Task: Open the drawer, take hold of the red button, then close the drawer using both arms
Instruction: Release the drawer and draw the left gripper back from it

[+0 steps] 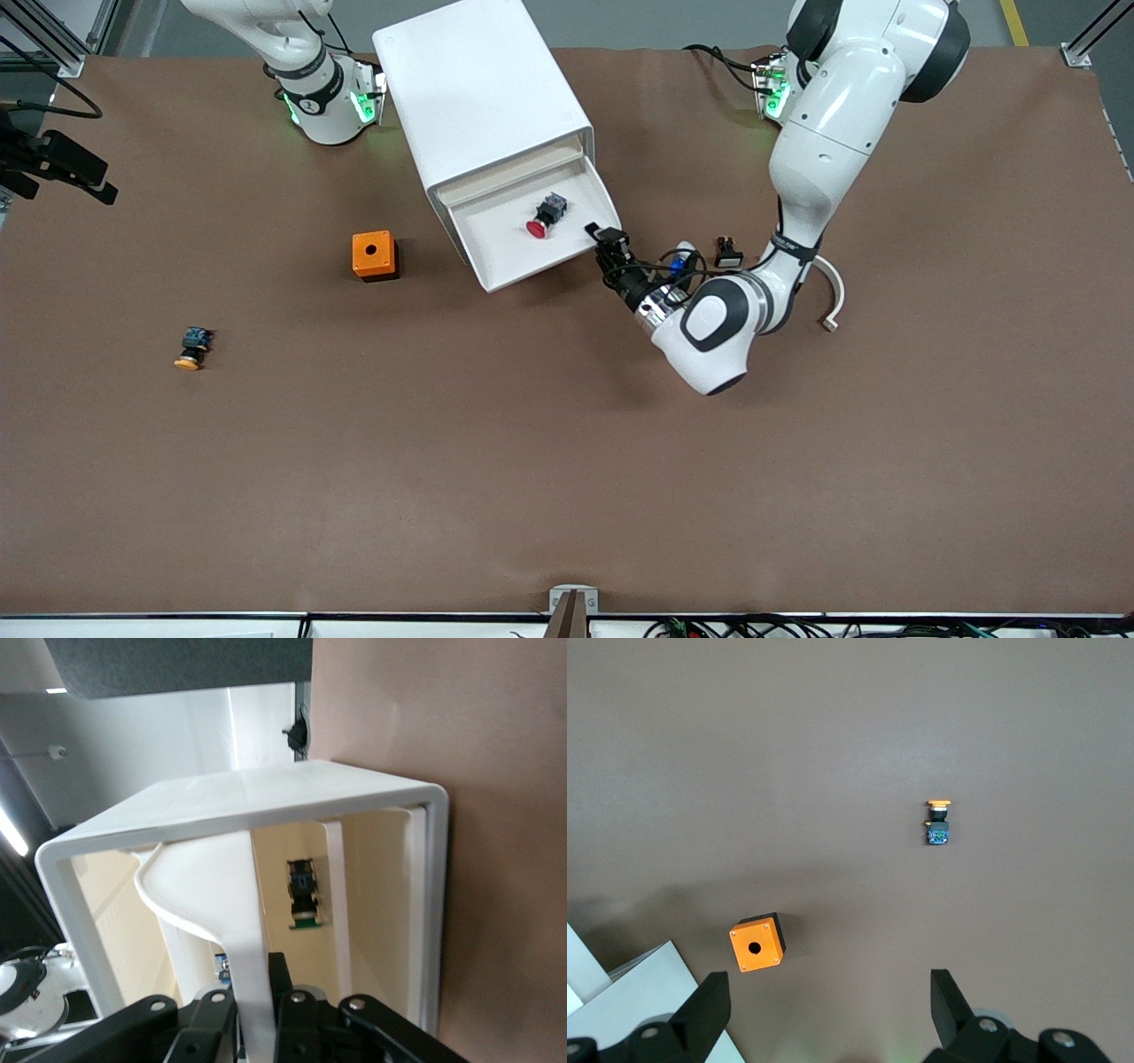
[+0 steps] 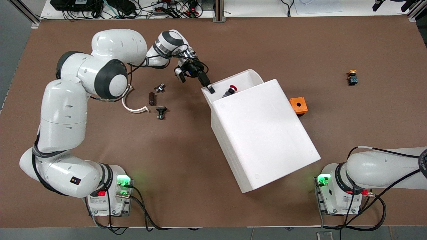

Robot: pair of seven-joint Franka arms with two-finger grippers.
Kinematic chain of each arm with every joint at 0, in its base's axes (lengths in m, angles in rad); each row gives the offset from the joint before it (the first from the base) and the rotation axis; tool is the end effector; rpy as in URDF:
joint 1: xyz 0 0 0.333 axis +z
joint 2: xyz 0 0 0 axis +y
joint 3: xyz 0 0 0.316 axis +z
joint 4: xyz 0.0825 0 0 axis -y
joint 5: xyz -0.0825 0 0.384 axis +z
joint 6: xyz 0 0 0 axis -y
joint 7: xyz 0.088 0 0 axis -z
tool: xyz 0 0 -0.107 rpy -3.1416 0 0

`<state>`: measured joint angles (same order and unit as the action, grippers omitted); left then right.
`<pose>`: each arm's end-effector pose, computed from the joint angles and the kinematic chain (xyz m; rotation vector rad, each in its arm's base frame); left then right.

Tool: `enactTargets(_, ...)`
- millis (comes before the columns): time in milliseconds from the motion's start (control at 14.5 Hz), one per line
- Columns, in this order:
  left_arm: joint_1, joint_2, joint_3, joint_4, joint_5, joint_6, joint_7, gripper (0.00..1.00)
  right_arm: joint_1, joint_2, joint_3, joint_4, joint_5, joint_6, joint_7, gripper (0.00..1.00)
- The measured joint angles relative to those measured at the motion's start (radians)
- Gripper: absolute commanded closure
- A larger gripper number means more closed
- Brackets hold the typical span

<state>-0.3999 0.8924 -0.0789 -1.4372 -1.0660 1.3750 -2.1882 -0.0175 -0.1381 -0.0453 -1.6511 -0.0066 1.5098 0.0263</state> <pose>0.5262 -0.3830 0.1826 -1.0453 -1.7775 1.6121 0.5034 -0.0342 0.6545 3.1382 -0.1398 -0.0053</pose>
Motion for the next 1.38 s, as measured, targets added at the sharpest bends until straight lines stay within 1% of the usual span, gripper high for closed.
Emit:
enactTargets(138, 0.019, 0.0, 0.007, 0.009, -0.003, 0.0, 0.01, 0.83, 0.0, 0.0, 0.0, 0.0, 0.0, 0.002, 0.0, 0.0)
enactTargets(207, 0.026, 0.0, 0.008, 0.011, -0.003, 0.0, 0.012, 0.81, 0.0, 0.0, 0.0, 0.0, 0.0, 0.003, 0.0, 0.0)
enactTargets(276, 0.03, 0.0, 0.008, 0.011, -0.003, 0.0, 0.013, 0.55, 0.0, 0.0, 0.0, 0.0, 0.0, 0.005, 0.0, 0.0)
enactTargets(345, 0.031, 0.0, 0.008, 0.011, -0.003, 0.0, 0.014, 0.23, 0.0, 0.0, 0.0, 0.0, 0.0, 0.005, 0.0, 0.0)
enactTargets(414, 0.031, 0.0, 0.008, 0.012, -0.003, 0.0, 0.015, 0.0, 0.0, 0.0, 0.0, 0.0, 0.0, 0.006, 0.0, 0.0)
enactTargets(966, 0.054, -0.001, 0.016, 0.071, -0.003, 0.0, 0.053, 0.0, 0.0, 0.014, -0.001, 0.0, 0.0, 0.006, 0.0, 0.0)
enactTargets(1379, 0.061, -0.004, 0.088, 0.131, 0.0, 0.001, 0.158, 0.0, -0.002, 0.033, -0.005, 0.002, 0.0, 0.007, 0.0, 0.0)
